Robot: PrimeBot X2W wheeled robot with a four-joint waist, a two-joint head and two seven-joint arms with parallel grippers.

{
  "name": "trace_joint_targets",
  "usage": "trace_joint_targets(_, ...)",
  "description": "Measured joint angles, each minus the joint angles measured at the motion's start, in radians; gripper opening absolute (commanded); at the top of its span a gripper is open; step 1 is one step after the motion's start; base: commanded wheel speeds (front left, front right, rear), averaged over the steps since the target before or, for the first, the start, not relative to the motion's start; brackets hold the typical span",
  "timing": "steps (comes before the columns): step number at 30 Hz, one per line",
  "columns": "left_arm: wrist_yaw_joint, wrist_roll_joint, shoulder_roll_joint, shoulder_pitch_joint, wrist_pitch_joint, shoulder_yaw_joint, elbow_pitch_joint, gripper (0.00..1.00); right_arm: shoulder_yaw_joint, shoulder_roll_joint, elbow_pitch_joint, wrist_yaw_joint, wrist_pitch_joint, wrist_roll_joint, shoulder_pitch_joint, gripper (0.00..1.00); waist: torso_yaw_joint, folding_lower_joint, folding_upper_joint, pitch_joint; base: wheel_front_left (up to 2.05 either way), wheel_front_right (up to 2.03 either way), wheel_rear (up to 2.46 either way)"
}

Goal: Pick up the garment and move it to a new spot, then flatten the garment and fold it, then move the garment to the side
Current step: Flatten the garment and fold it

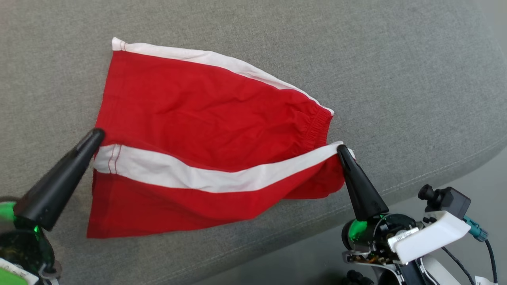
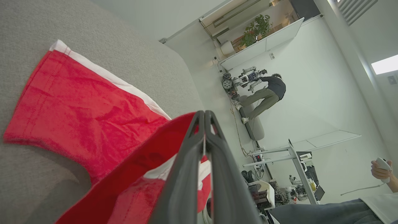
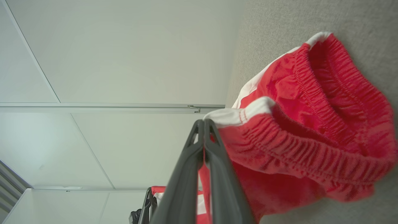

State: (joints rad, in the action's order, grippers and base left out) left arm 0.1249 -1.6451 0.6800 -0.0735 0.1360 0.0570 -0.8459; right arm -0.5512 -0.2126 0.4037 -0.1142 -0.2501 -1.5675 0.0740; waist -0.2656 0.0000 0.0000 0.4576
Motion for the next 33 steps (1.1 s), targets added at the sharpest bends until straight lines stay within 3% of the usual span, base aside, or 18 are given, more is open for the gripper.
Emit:
trace_joint_targets(7,0.000,-0.006,0.127,0.216,0.111,-0.021,0.128,0.00,0.017,0.065,-0.071,0.000,0.000,0.000,-0.110,0.00,-0.047,0.0000,0.0000,0.101,0.00,0.00,0.00)
trace_joint_targets(15,0.000,-0.023,0.195,0.356,0.182,0.003,0.347,0.00,0.024,0.114,-0.166,0.000,0.000,0.002,-0.162,0.00,-0.119,0.0000,0.0000,0.150,0.00,0.00,0.00)
trace_joint_targets(23,0.000,-0.030,0.197,0.526,0.224,0.089,0.470,0.00,-0.005,0.139,-0.204,0.000,0.000,0.029,-0.258,0.00,-0.168,0.0000,0.0000,0.177,0.00,0.00,0.00)
trace_joint_targets(33,0.000,-0.016,0.171,0.688,0.259,0.201,0.604,0.00,-0.004,0.144,-0.257,0.000,0.000,0.046,-0.316,0.00,-0.170,0.0000,0.0000,0.183,0.00,0.00,0.00)
